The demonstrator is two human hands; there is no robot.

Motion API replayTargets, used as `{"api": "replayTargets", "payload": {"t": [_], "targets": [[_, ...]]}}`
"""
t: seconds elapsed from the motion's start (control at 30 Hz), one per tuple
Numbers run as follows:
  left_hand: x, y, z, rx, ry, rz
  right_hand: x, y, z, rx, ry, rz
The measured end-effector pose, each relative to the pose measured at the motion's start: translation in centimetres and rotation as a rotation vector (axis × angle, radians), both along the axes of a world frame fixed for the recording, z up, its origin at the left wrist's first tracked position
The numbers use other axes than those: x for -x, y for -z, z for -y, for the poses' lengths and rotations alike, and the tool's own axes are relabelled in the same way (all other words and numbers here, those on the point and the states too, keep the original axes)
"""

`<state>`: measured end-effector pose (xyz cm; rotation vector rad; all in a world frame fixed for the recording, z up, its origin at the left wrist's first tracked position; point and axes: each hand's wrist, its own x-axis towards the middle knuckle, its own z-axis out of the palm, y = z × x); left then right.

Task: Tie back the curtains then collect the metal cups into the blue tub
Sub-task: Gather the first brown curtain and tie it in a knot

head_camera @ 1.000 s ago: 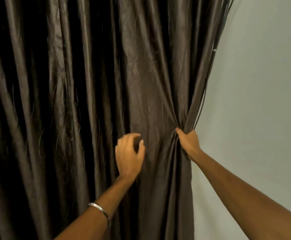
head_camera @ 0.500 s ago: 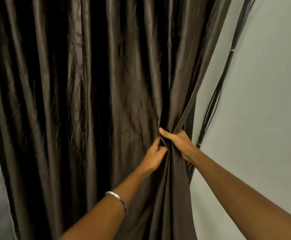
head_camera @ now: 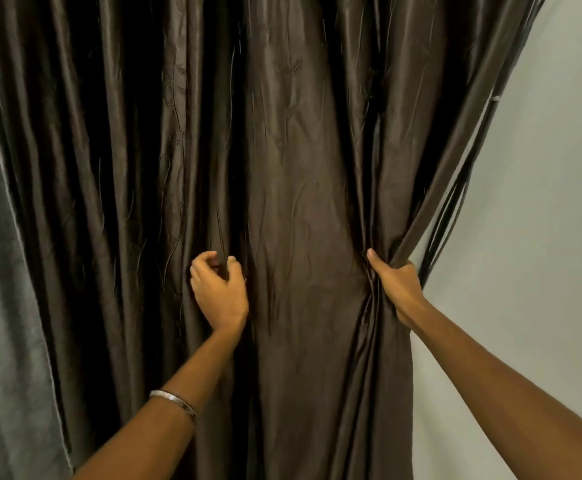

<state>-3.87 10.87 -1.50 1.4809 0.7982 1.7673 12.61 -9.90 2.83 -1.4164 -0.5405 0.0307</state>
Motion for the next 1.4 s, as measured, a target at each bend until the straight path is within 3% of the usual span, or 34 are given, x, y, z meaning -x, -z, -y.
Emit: {"api": "replayTargets", "payload": {"t": [0.23,0.43,0.63,0.73,0.83,0.9,1.0,1.1,1.2,1.33,1.4], "targets": [[-1.1,1.8,3.1,0.16,0.768,-0.244,2.2,0.8,-1.8,-0.049,-0.187,-0.002],[-4.2,3.2,7.7,0.077,0.924,-0.358,3.5,1.4,-3.3,-0.088,-0.501,-0.068],[-5.4,3.1,8.5,-0.166,0.74,-0.467,3.2,1.2,-4.5,-0.064,-0.308,-0.024],[-4.0,2.0,7.1,-0.115,0.55,-0.261,3.0,1.3,-5.3,-0.095,-0.108,0.037],[-3.5,0.4,4.7,-0.003,0.685,-0.124,2.9,2.0,-6.3,-0.115,-0.018,0.073],[-4.3,-0.8,4.1,-0.048,0.826,-0.267,3.4,2.6,-7.4,-0.133,-0.067,0.086],[-6.5,-2.6,5.1,-0.111,0.85,-0.461,3.8,4.1,-9.0,-0.118,-0.114,0.012],[-8.3,-2.9,5.7,-0.091,0.696,-0.532,3.5,6.5,-8.5,0.121,-0.135,0.211],[-8.7,-1.6,5.8,-0.112,0.55,-0.53,3.3,7.2,-8.4,0.182,-0.276,0.146],[-8.6,1.2,6.2,-0.099,0.452,-0.56,2.8,9.1,-6.5,0.422,-0.375,0.133],[-8.8,1.8,6.3,-0.16,0.373,-0.589,2.5,9.7,-4.9,0.379,-0.437,0.0]]}}
